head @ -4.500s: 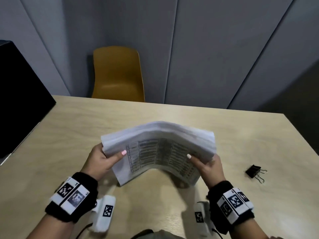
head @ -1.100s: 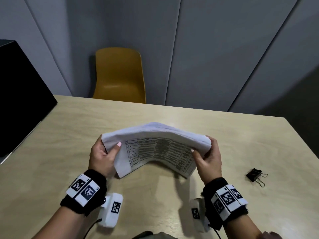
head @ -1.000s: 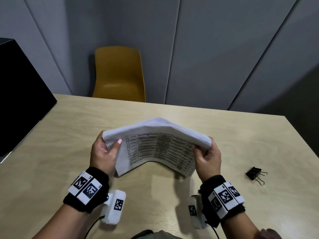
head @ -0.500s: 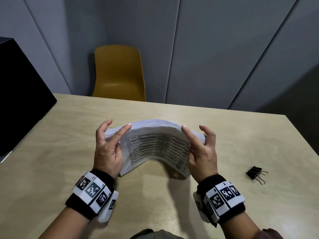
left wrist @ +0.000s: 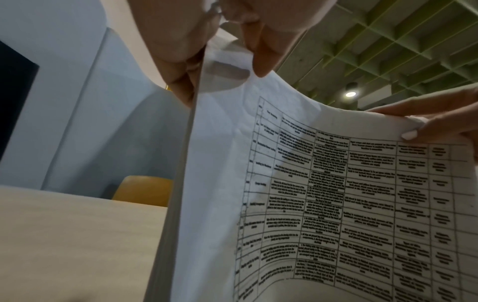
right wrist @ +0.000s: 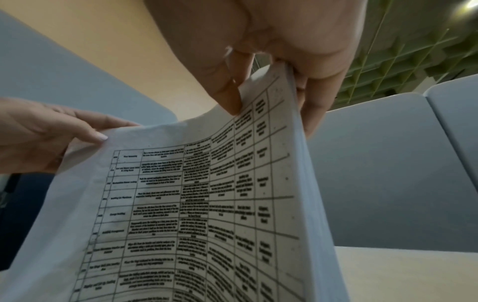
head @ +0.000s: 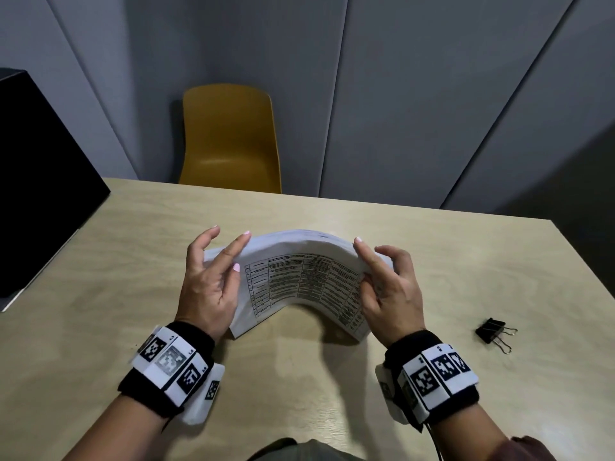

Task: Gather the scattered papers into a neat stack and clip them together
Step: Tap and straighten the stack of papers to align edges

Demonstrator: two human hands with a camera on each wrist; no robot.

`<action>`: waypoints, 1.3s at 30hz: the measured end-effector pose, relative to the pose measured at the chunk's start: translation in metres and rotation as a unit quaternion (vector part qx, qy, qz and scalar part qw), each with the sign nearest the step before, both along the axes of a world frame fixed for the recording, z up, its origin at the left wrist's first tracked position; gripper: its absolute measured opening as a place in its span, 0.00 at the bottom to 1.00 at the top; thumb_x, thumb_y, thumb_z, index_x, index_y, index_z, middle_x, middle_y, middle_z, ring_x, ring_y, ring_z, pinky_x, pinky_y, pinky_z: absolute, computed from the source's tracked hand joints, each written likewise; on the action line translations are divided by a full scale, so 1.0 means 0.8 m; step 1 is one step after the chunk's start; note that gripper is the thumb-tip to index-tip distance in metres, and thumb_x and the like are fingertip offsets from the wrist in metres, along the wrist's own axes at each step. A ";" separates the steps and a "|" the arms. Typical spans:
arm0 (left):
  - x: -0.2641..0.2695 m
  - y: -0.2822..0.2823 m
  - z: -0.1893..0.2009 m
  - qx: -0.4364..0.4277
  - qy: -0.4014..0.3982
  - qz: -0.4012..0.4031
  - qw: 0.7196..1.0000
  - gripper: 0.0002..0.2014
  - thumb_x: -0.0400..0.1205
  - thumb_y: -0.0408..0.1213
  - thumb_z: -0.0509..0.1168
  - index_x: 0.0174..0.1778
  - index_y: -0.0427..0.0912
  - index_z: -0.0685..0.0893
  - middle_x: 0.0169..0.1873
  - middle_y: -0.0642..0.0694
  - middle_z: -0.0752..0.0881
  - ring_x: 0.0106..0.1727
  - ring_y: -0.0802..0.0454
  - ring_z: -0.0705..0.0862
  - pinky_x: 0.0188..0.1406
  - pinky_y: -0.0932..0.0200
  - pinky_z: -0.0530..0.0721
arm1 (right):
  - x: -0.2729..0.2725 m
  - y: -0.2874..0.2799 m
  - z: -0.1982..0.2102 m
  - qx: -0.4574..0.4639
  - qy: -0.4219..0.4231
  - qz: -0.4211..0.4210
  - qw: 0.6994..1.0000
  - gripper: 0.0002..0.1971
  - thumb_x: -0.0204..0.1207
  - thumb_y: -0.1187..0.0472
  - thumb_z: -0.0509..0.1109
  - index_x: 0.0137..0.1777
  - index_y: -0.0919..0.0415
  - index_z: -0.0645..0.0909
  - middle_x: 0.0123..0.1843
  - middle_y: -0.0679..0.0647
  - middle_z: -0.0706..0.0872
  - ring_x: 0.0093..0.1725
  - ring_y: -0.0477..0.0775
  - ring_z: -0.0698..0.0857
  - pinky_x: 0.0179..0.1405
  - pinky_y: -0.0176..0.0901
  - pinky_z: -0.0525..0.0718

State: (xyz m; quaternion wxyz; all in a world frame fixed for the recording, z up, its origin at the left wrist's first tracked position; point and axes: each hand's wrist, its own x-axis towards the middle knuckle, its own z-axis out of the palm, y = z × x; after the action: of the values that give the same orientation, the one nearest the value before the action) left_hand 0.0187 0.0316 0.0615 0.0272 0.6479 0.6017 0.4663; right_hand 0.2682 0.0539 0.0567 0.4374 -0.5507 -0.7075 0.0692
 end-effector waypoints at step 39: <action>0.019 -0.019 -0.046 -0.256 -0.479 0.020 0.839 0.14 0.74 0.21 0.69 0.54 0.33 0.79 0.31 0.53 0.86 0.24 0.68 0.85 0.18 0.78 0.77 | 0.006 -0.017 -0.077 -0.347 0.297 -0.037 0.889 0.20 0.67 0.77 0.74 0.34 0.46 0.80 0.43 0.60 0.88 0.49 0.61 0.87 0.56 0.61 0.85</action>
State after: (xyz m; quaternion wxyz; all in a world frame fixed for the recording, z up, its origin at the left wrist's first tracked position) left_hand 0.0342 0.0161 0.0244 0.4678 0.3018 0.6241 0.5483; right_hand 0.2728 0.0400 -0.0048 0.4107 -0.6466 -0.4548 0.4544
